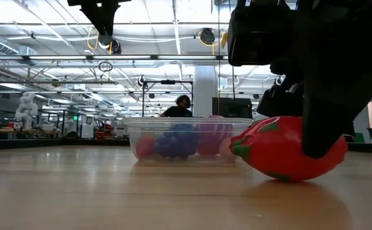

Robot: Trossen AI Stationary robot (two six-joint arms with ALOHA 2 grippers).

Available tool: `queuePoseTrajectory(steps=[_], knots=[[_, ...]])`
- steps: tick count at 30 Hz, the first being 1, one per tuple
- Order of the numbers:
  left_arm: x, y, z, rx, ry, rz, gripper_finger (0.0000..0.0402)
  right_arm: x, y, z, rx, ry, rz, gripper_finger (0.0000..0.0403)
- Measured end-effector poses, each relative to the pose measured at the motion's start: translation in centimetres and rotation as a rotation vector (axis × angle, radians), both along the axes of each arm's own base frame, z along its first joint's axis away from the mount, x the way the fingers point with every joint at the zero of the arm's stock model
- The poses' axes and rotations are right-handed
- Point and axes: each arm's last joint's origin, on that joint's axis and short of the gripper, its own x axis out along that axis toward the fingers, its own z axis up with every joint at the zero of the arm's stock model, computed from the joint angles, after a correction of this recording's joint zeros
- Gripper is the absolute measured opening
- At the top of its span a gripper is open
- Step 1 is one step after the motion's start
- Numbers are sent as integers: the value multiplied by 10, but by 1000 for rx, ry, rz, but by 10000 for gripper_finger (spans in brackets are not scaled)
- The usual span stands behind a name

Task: Pick and placing Produce into tupperware
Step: Put the dragon fruit into the bin

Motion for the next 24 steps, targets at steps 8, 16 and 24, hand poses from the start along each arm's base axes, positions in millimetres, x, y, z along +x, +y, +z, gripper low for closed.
queuePoseTrajectory(steps=[8,16,24], knots=[[0,0,0,0,0,0,143,0,0,0,1,-2,0,218],[0,0,0,0,2,-3,143,2,2,3,41,-4,5,226],[0,0,0,2,11,-14,143,14,6,21,108,-43,70,226]])
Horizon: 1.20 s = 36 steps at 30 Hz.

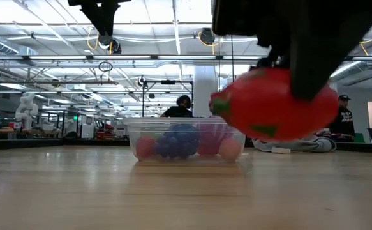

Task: Pick and placing Produce into tupperware
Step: Put the dragon fruit into the bin

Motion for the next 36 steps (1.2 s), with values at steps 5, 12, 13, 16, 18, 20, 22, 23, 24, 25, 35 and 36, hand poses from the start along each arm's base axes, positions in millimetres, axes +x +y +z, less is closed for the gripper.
queuePoseTrajectory(steps=[5,12,13,16,18,20,22,23,24,25,35,36], knots=[[0,0,0,0,3,-3,143,8,-1,18,-43,-6,52,229],[0,0,0,1,4,-4,143,25,-23,44,-117,-26,103,230],[0,0,0,1,4,-5,143,27,-28,47,-127,-28,108,230],[0,0,0,2,12,-15,143,35,-45,55,-159,-41,117,230],[0,0,0,3,19,-23,143,40,-57,60,-179,-56,120,230],[0,0,0,3,19,-24,143,45,-70,67,-198,-69,122,230],[0,0,0,5,24,-30,143,50,-82,74,-216,-86,124,230],[0,0,0,5,26,-34,143,52,-88,77,-224,-98,123,230],[0,0,0,6,31,-39,143,54,-94,79,-231,-108,122,230],[0,0,0,6,32,-41,143,56,-99,81,-238,-117,121,231],[0,0,0,9,44,-56,143,64,-137,82,-277,-133,80,231],[0,0,0,10,47,-60,143,64,-138,80,-278,-126,77,231]])
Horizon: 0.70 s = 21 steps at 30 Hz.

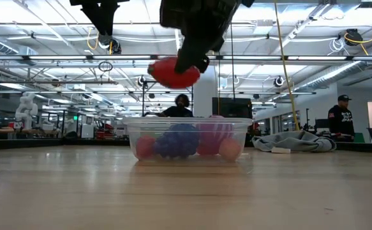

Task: Pick and placing Produce into tupperware
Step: Put the dragon fruit into the bin

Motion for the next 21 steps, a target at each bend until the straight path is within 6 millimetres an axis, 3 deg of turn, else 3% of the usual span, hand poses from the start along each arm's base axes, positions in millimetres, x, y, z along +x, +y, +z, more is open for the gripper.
queuePoseTrajectory(steps=[7,21], knots=[[0,0,0,9,6,-1,143,3,-2,-12,-13,30,11,231],[0,0,0,13,11,-3,143,3,-1,-10,9,31,-21,231]])
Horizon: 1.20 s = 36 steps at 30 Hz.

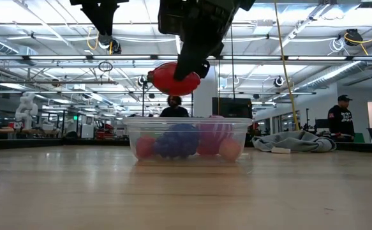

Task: Pick and placing Produce into tupperware
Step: Put the dragon fruit into the bin

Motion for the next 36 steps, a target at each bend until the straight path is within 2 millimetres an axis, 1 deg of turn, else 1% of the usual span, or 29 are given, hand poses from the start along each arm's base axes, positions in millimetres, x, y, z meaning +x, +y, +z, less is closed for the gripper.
queuePoseTrajectory(steps=[5,10,12,15,17,21,23,31,34,36], knots=[[0,0,0,1,6,-6,143,0,0,0,29,14,-53,231],[0,0,0,1,5,-5,143,-1,-6,4,-16,-14,15,231],[0,0,0,1,4,-5,143,-1,-9,12,-30,-5,13,231],[0,0,0,1,3,-5,143,-5,-12,23,-127,52,-15,231],[0,0,0,2,2,-4,143,-5,-13,30,-166,47,-27,231],[0,0,0,4,2,-3,143,-5,-12,44,-171,43,-26,231],[0,0,0,4,1,-1,143,-6,-10,48,-173,50,-21,231],[0,0,0,5,1,-1,143,-8,-10,45,-157,81,-51,231],[0,0,0,6,1,-1,143,-3,-10,33,-155,120,-56,231],[0,0,0,6,1,-1,143,1,-9,21,-155,159,-50,231]])
